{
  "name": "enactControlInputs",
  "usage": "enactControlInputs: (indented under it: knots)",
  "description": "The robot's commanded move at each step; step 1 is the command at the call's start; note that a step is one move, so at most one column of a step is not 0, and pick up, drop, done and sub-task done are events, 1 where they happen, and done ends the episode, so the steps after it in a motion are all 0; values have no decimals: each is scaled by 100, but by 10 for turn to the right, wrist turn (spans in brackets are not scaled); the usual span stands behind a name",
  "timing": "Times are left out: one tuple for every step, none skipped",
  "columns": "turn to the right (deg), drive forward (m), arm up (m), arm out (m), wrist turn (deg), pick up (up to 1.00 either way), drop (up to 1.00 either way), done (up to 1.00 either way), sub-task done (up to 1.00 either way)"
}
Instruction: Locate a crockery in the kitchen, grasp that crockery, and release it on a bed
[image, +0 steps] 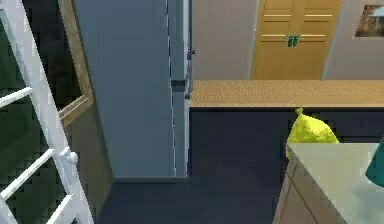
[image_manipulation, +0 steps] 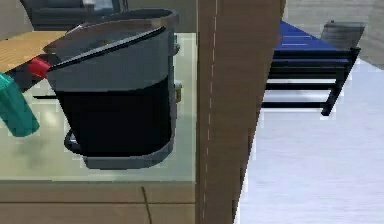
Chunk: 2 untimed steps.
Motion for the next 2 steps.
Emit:
enactControlInputs:
  knots:
    - [60,0,0,0,0,0,0,0,0]
    - [0,100,0,0,0,0,0,0,0]
